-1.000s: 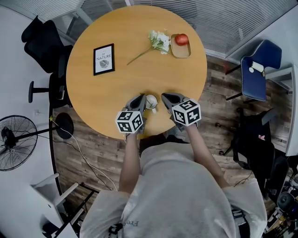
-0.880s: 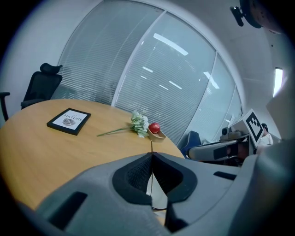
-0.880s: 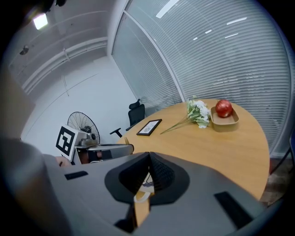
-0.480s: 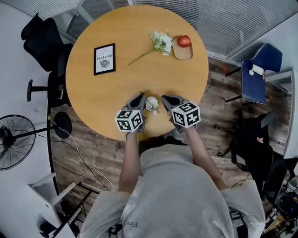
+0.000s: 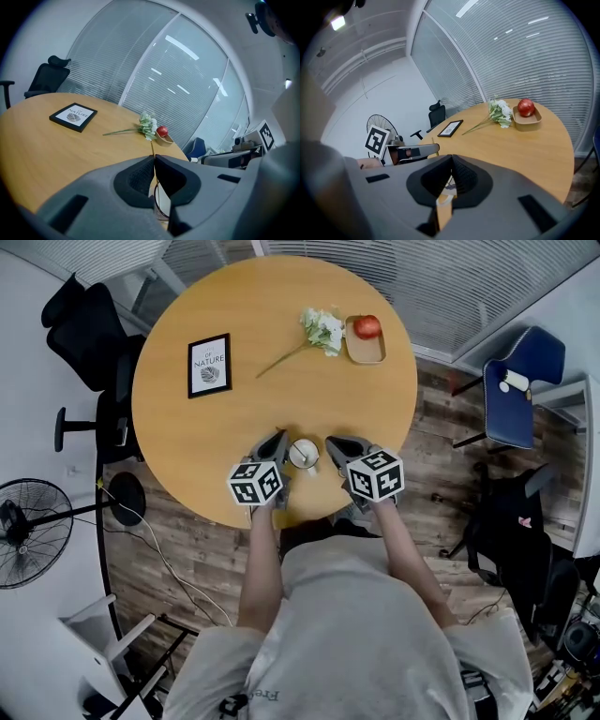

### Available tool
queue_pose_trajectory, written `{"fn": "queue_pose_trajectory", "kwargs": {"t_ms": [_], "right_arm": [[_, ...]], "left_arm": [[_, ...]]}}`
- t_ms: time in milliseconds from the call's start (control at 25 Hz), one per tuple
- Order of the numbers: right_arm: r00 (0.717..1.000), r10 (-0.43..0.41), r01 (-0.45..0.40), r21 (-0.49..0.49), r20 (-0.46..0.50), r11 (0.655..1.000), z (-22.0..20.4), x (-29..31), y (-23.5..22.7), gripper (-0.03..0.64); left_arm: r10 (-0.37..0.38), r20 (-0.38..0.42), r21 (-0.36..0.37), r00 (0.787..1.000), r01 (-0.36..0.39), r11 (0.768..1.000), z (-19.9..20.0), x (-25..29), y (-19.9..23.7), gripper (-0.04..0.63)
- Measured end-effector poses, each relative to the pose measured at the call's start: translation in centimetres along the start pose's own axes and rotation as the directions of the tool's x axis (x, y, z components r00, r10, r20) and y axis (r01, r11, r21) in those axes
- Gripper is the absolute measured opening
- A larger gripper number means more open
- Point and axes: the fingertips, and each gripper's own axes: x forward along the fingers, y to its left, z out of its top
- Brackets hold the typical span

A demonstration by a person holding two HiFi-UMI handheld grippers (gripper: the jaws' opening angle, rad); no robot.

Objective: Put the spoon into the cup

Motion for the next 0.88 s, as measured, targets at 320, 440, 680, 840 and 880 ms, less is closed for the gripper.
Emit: {"fn": "queue_pose_trajectory", "kwargs": {"t_ms": [320, 440, 680, 840, 880], "right_arm": [[1.0, 0.003, -0.003, -0.009, -0.01, 1.0, -0.6, -1.1, 0.1, -0.003], [1.0, -0.002, 0.002, -0.005, -0.008, 1.0, -0.6, -1.4, 0.0, -0.003], [1.0, 0.001, -0.001, -0.013, -0.024, 1.0, -0.9, -1.9, 0.0, -0.003], [1.0, 0.001, -0.001, -0.014, -0.022, 1.0, -0.8, -2.4, 0.0, -0.003], [1.0, 0.002, -0.003, -0.016, -0.023, 1.0, -0.8, -2.6, 0.0, -0.003]], "left_arm": [[-0.019, -0.001, -0.023, 1.0, 0.019, 1.0, -0.3, 0.0, 0.2, 0.011], [-0.018, 0.001, -0.039, 1.0, 0.018, 0.999, -0.3, 0.0, 0.3, 0.012], [-0.007, 0.027, -0.095, 1.0, 0.009, 0.995, -0.3, -0.4, 0.7, 0.046], [0.001, 0.032, -0.109, 0.999, 0.003, 0.994, 0.0, -0.6, 0.9, 0.061], [0.003, 0.033, -0.111, 0.999, 0.001, 0.994, 0.1, -0.7, 0.9, 0.063]]}}
